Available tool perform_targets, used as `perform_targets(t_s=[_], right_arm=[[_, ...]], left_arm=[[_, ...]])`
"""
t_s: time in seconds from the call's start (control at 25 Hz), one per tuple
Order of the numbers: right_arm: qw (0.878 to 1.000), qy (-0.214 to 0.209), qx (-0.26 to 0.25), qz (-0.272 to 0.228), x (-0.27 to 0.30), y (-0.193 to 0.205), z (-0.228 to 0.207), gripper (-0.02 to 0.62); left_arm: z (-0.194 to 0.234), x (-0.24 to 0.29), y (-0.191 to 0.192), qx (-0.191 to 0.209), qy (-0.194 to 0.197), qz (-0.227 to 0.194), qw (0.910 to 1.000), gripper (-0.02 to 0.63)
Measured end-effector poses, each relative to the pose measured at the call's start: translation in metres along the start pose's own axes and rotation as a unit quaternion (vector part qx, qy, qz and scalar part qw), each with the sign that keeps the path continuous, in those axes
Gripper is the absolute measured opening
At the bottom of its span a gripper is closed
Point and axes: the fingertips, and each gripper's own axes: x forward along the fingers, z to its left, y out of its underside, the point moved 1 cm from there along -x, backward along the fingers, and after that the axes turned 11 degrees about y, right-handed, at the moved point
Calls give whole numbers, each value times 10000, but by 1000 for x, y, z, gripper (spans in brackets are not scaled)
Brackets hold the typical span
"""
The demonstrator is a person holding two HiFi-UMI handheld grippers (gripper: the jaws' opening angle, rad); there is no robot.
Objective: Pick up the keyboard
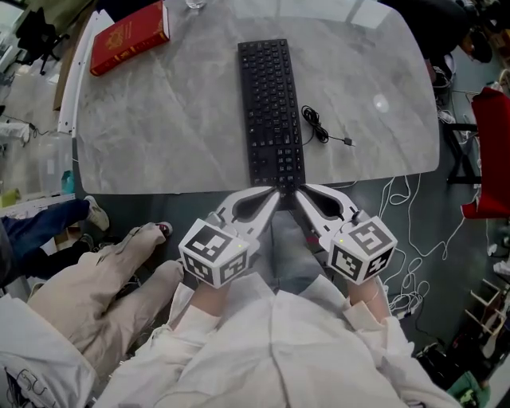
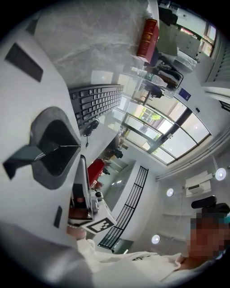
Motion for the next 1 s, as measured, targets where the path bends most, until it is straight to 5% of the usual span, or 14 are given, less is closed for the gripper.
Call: perform_targets(t_s=[0.52,0.68,1.0], right_arm=[[9985,218,32,495,7,44,-24,38],[9972,252,92,694,13,54,-34,140],[9940,202,398,998,23,75,-45,172]], left_arm=[[15,6,29,-365,-77,30,9993,15],[19,9,34,-417,-68,46,9991,15],[25,14,46,-494,-76,132,9987,15]])
